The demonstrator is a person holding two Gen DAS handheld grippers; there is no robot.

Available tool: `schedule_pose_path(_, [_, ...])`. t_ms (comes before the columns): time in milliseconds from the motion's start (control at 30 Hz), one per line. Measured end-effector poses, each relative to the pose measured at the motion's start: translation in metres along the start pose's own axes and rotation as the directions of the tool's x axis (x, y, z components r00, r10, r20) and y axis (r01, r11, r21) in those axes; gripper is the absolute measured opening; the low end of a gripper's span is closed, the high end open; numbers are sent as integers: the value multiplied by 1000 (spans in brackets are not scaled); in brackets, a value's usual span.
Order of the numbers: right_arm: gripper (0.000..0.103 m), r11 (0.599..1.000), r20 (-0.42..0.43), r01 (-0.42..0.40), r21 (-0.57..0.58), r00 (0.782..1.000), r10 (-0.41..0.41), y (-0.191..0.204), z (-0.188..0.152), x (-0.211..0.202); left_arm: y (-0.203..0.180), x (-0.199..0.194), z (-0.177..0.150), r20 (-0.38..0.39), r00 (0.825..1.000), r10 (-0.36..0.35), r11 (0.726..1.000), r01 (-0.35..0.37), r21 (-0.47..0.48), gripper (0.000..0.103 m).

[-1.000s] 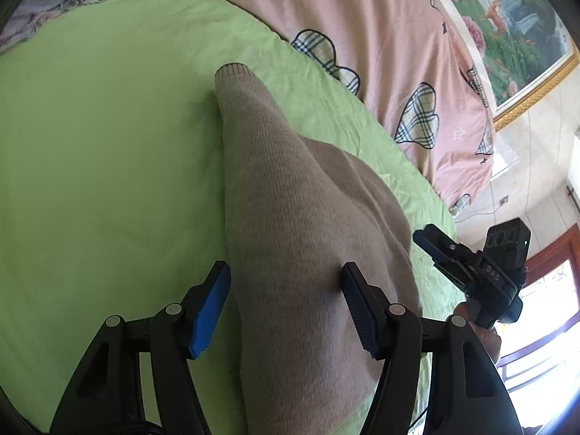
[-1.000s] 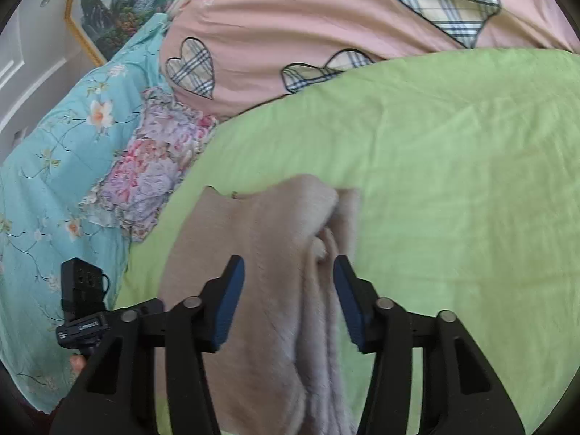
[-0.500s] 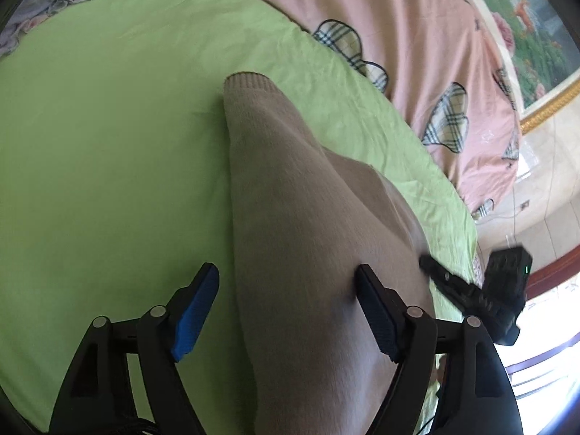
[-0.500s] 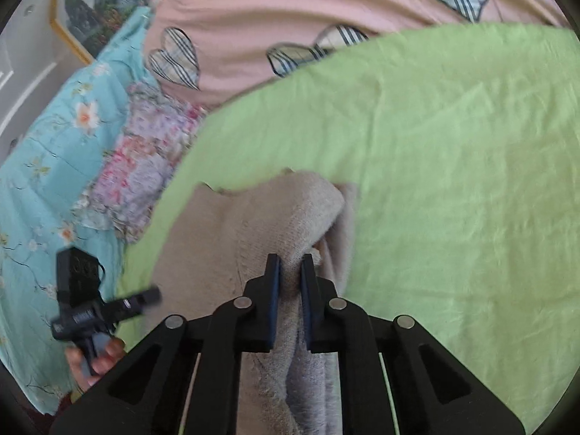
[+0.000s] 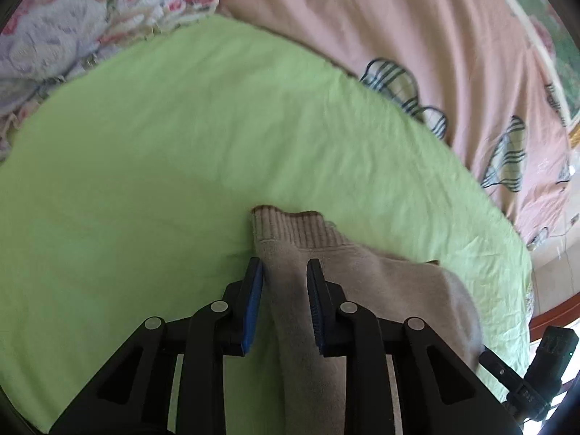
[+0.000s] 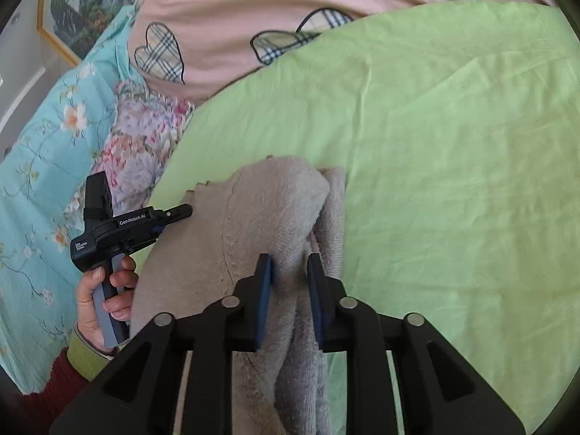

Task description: Fold small clothes

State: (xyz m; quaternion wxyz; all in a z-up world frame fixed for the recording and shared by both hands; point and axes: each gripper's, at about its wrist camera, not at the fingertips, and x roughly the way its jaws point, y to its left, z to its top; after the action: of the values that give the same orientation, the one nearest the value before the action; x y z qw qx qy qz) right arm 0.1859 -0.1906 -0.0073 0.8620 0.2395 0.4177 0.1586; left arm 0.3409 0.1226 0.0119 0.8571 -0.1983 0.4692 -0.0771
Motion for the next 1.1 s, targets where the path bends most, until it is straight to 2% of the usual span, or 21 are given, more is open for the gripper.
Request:
schedule_pose_path(133, [23,999,28,-40,19,999,39,4,-14,-29,-8,-48,-30,42,998,-55,997,53,54,27])
schedule_pose_path(333, [23,998,-25,-61,18,998,62,15,-45,-36,-19,-103,-119,22,993,-112,981,107,161,30])
schedule_pose_path(467, [23,997,-46,-72,32,996,73,14,-66,-38,-15,-132,-180,6,992,-126,974,123,190,41])
schedule_pose_path(533, [23,997,-55,-73,34,996,75,14,-76,-40,-12,-141,-203,0,993,-122,974,120,193,46])
schedule_pose_path(667, [23,996,-67,-76,38,995,79,11,-88,-43,-11,-142,-241,-39,991,-130,969,135,205,46])
schedule_pose_path(833, [23,997,-85,-68,27,994,70,15,-95,-42,-14,-128,-253,-37,996,-80,973,86,214,46])
schedule_pose_path(933, [23,997,-79,-74,13,994,75,19,-96,-42,-17,-119,-252,-14,999,-29,971,31,236,46])
schedule_pose_path(1100, [23,997,-87,-73,-1,993,73,23,-102,-47,-24,-111,-260,7,998,55,946,-55,319,46])
